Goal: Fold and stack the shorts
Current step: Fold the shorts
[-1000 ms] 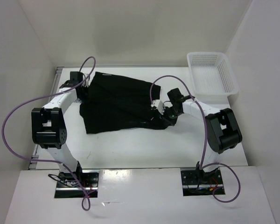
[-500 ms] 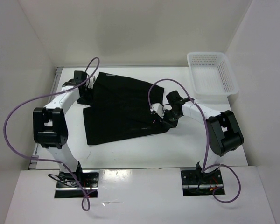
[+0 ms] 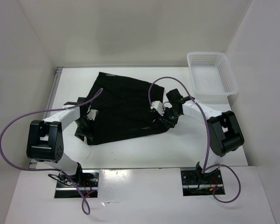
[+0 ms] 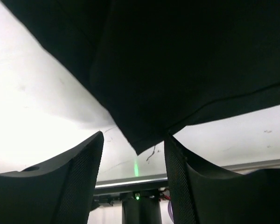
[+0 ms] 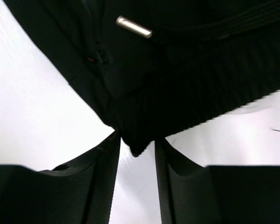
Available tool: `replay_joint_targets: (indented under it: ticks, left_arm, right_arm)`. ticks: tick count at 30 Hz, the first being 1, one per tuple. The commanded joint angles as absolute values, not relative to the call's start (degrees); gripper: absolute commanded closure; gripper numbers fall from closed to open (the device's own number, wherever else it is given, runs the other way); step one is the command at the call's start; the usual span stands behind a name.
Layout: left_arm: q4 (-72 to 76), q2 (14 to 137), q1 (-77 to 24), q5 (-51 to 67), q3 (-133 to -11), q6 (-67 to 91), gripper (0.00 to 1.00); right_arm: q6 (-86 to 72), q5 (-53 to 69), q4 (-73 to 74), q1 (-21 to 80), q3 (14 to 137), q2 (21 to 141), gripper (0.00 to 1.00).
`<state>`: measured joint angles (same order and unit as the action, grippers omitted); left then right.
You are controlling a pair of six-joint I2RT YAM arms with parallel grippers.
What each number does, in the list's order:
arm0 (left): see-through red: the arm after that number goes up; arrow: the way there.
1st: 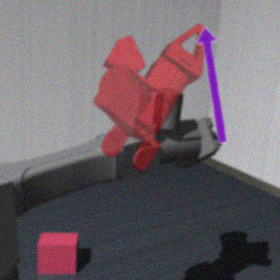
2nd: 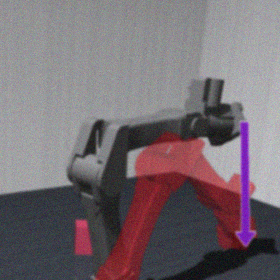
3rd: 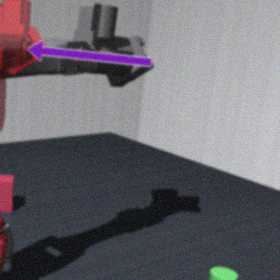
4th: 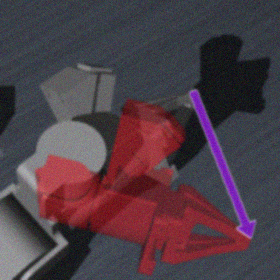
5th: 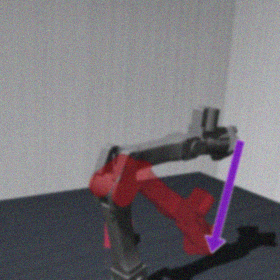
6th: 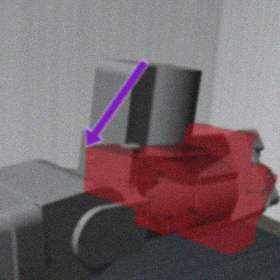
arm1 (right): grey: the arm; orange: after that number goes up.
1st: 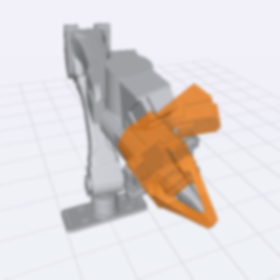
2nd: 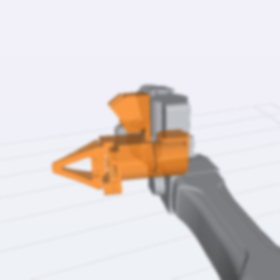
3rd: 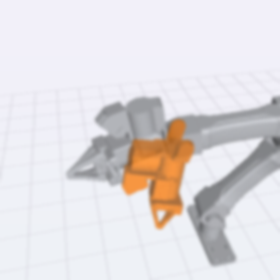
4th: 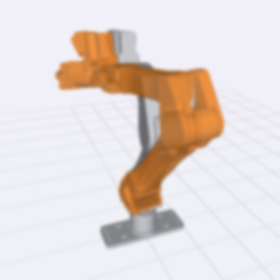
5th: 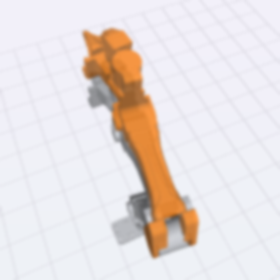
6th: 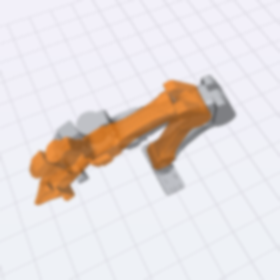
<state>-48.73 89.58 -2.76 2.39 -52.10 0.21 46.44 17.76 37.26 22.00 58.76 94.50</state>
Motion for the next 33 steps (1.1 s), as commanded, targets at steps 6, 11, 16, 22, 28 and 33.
replay_joint_targets:
  ticks: [6, 11, 16, 22, 28, 33]
  left_arm:
    - [-39.29, 90.0, -5.27, -1.32, -50.44, 0.0, 0.43]
    - [-39.98, 87.72, -5.27, 0.61, -52.03, 0.0, 0.49]
    - [-41.92, 88.24, -5.27, 1.84, -51.34, 0.0, 0.67]
    - [-42.45, 88.24, -5.27, 4.31, -51.94, 0.0, 0.92]
    - [-42.29, 87.1, -4.05, -0.16, -62.11, 0.0, 1.0]
    - [-36.31, 88.5, 0.08, -8.08, -90.88, 0.0, 1.0]
  right_arm:
    - [45.35, 16.44, 35.6, 22.41, 61.79, 91.93, 0.57]
    - [45.88, 15.82, 35.6, 22.41, 61.17, 91.41, 0.57]
    - [45.88, 15.82, 35.07, 22.41, 61.17, 91.41, 0.59]
    - [45.8, 15.82, 34.54, 22.41, 60.56, 91.41, 0.79]
    - [38.35, 13.27, 29.37, 22.41, 66.07, 91.49, 1.0]
    - [30.51, 12.57, 27.42, 19.17, 90.62, 98.95, 1.0]
